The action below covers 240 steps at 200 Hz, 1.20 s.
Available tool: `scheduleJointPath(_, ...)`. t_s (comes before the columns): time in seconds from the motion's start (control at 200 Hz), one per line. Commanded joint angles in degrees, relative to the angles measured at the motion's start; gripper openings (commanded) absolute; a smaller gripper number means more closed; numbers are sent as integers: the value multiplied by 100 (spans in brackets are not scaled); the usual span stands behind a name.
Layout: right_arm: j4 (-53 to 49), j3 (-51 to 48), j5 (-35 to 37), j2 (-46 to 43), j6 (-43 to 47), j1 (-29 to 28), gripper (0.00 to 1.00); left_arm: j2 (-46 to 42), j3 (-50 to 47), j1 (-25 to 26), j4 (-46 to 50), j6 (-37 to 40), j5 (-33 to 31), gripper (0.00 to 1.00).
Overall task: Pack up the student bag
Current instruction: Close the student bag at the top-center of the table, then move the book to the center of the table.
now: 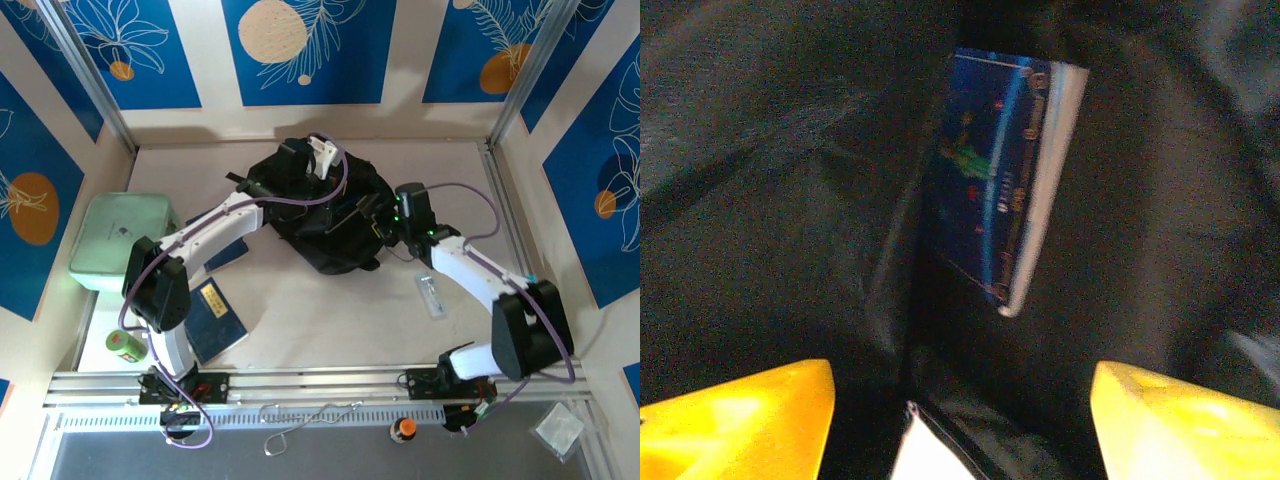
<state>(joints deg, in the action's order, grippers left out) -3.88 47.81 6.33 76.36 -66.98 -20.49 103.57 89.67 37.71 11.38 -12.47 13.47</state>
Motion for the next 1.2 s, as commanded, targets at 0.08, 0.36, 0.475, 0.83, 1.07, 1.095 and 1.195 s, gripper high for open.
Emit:
scheduleJointPath(0.08,-1163,-127,1014,-1152,1029,-3,76,-451,-542,-74,206,-546,-61,52)
scheduleJointPath(0.36,-1625,519,1042,-1196,2207,-126,90,-1738,-2011,-562,803,-1079,-1220,90)
scheduleJointPath(0.475,-1598,801,1036,-772,2348,-439,97,-2198,-2844,-976,1250,-1665,-1734,94)
scheduleJointPath(0.83,-1451,1398,752,264,2453,-919,99,-3580,-4489,-1179,3134,-3182,-2260,94)
scheduleJointPath(1.07,-1438,1608,606,566,2536,-1018,100,-3653,-5101,-1164,2941,-3350,-1710,92)
scheduleJointPath(1.095,-1440,1608,594,575,2541,-1018,100,-3594,-5135,-1161,2868,-3350,-1605,92)
scheduleJointPath(1.195,-1475,1626,615,591,2541,-1010,100,-3357,-5247,-1124,2510,-3306,-1226,92)
